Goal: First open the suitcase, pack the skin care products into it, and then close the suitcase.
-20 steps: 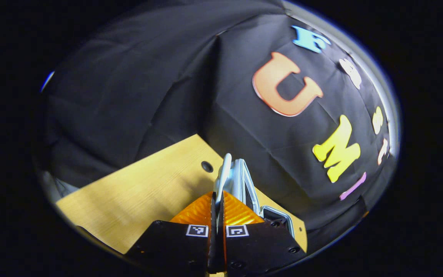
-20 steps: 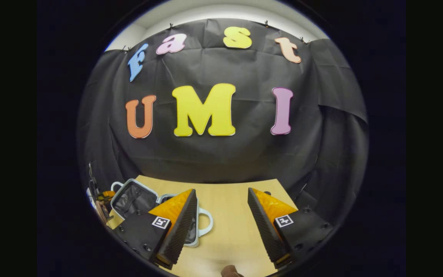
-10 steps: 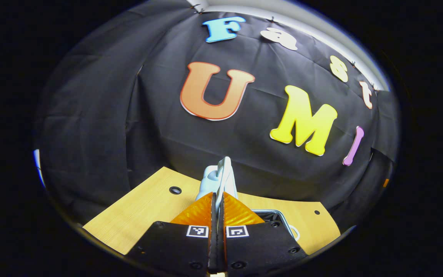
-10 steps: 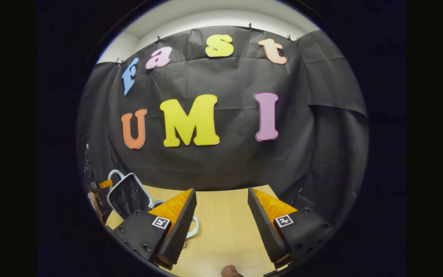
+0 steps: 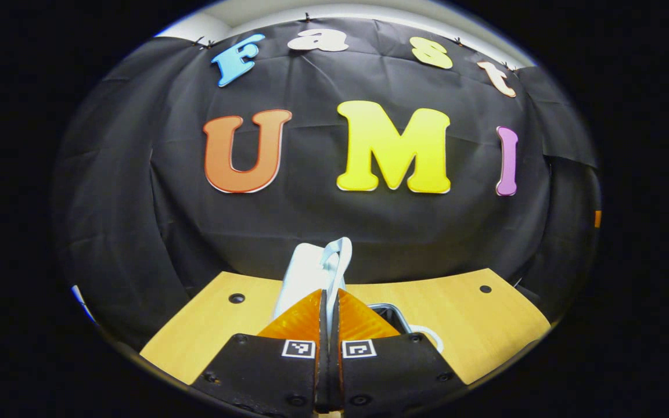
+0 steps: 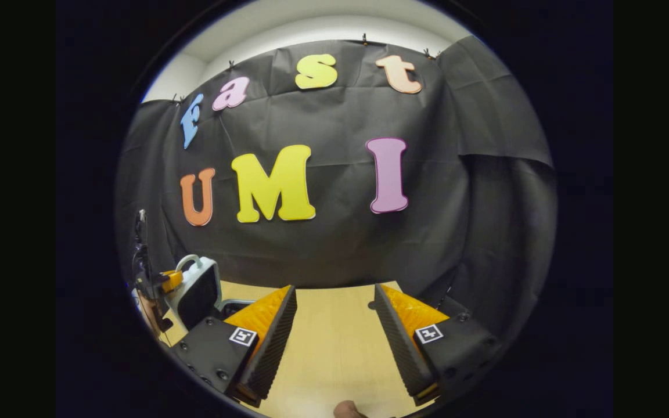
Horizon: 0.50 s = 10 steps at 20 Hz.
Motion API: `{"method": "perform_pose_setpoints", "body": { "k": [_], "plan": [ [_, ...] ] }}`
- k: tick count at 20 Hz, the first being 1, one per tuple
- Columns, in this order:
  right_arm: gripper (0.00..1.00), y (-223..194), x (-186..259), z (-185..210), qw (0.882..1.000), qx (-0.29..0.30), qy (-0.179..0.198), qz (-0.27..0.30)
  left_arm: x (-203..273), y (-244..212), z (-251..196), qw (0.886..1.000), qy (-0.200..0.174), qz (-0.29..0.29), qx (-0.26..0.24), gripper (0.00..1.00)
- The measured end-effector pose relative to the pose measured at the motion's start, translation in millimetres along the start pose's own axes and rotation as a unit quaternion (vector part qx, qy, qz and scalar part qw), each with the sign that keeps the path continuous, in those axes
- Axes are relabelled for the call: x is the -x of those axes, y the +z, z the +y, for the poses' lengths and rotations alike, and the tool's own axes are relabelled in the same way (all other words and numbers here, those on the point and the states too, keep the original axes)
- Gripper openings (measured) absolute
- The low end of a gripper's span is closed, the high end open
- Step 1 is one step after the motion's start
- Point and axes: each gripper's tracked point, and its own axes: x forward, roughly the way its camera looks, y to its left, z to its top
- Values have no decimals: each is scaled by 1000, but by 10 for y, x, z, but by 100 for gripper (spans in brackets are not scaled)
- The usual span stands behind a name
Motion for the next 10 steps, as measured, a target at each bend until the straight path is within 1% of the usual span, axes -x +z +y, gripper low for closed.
{"method": "perform_pose_setpoints", "body": {
  "k": [1,6,9,10],
  "plan": [
    [81,-17,-2,-36,1000,0,1,3,-28,-73,-220,1000,-14,7,2,3],
    [81,-134,-41,-234,1000,2,0,14,-215,-469,-853,997,-32,41,-50,3],
    [80,-206,-42,-325,1000,8,-2,22,-312,-741,-1139,992,-29,57,-108,3],
    [78,-217,-39,-360,1000,11,-3,23,-349,-849,-1212,989,-29,64,-133,3]
  ]
}}
